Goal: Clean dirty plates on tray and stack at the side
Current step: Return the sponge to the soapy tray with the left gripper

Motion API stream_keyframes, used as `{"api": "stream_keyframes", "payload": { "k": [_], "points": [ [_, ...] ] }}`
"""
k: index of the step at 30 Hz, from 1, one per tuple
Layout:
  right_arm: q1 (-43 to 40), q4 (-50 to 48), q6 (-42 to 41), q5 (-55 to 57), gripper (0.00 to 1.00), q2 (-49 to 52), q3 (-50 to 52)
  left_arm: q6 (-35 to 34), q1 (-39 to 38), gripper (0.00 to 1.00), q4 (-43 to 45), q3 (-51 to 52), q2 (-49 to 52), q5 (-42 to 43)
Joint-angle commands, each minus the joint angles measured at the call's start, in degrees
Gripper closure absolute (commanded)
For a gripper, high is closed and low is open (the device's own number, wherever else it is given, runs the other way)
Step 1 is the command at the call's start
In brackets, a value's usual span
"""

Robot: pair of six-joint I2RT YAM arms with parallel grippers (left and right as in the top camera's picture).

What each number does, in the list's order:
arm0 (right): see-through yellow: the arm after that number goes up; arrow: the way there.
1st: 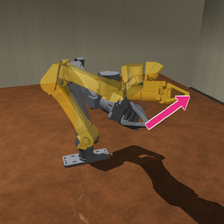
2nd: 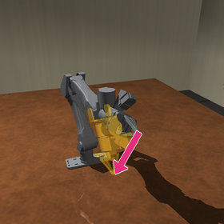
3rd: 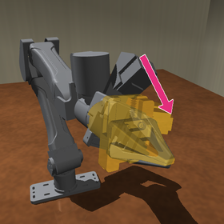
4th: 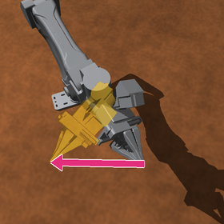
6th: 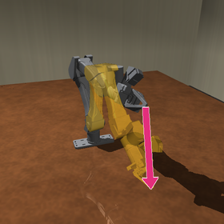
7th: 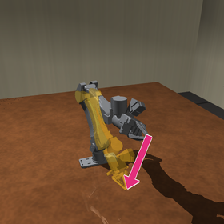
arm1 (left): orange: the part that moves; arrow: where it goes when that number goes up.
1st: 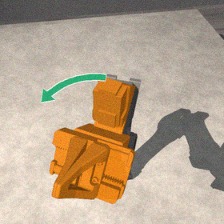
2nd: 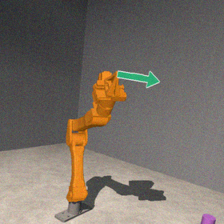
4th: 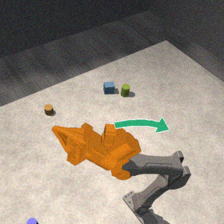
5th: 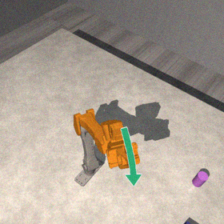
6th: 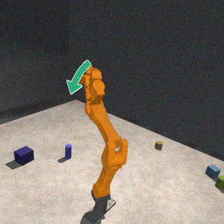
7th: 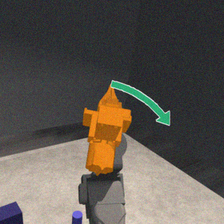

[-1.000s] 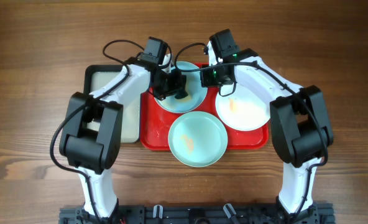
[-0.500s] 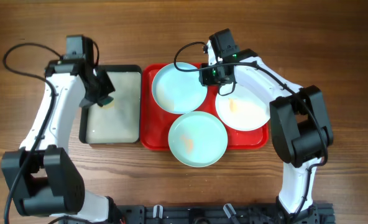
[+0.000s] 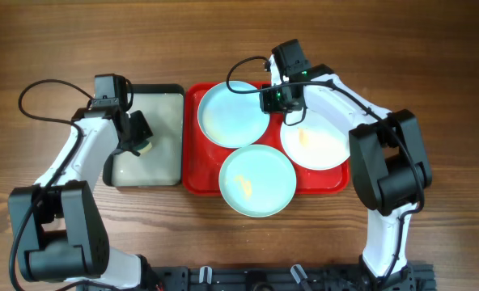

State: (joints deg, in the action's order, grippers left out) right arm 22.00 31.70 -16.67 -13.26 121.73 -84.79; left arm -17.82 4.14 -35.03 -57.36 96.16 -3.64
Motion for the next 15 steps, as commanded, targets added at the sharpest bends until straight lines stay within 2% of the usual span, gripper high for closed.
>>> {"api": "stream_keyframes", "payload": {
  "k": [1, 2, 4, 9, 15],
  "points": [
    [0.3, 0.0, 0.0, -0.5, 0.76, 1.4, 0.6, 1.1, 0.3, 0.96, 1.7, 1.0, -0.3, -0.9],
    [0.3, 0.0, 0.0, -0.5, 0.84, 1.4, 0.6, 0.8, 0.3, 0.96, 1.7, 1.0, -0.3, -0.9],
    [0.3, 0.1, 0.0, -0.5, 0.92, 1.5, 0.6, 0.7, 0.3, 0.96, 1.7, 1.0, -0.3, -0.7],
    [0.1, 0.5, 0.0, 0.2, 0.96, 0.3, -0.9, 0.5, 0.3, 0.96, 1.6, 1.0, -0.3, -0.7],
    [-0.1, 0.2, -1.6, 6.5, 0.96, -10.7, -2.9, 0.5, 0.3, 0.96, 1.6, 1.0, -0.3, 1.5]
  ]
}}
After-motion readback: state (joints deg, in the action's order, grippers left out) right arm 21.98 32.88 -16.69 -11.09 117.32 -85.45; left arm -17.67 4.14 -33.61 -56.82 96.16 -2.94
